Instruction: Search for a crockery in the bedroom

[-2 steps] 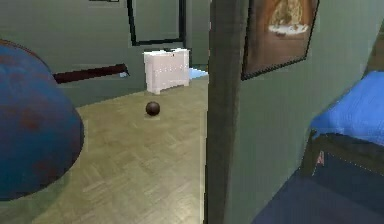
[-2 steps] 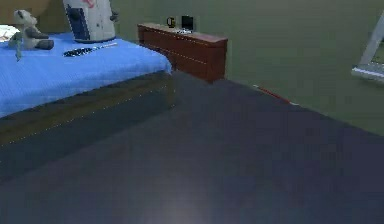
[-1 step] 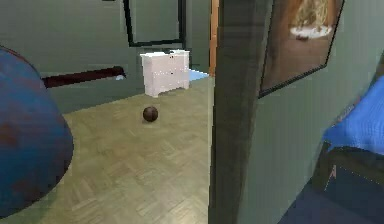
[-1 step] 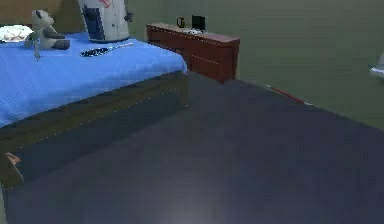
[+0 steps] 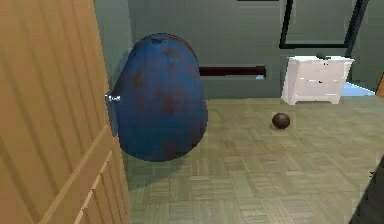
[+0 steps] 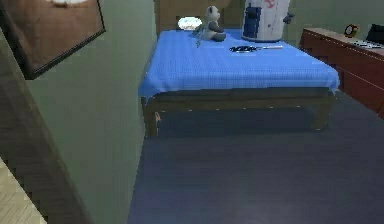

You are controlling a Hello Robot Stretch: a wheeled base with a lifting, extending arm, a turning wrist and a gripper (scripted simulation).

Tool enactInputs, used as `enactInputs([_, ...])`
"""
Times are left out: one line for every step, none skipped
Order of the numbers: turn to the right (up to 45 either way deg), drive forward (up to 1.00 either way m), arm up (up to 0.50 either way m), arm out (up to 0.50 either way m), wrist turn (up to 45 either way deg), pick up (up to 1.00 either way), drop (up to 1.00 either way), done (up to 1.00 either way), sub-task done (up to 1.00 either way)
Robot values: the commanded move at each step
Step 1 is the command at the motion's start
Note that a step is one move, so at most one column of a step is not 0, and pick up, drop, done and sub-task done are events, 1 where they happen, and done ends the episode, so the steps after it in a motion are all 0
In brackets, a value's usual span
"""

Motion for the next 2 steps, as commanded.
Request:
enactInputs([0.0, 0.45, 0.0, 0.0, 0.0, 0.0, 0.0, 0.0, 0.0])
enactInputs([27.0, 0.0, 0.0, 0.0, 0.0, 0.0, 0.0, 0.0, 0.0])
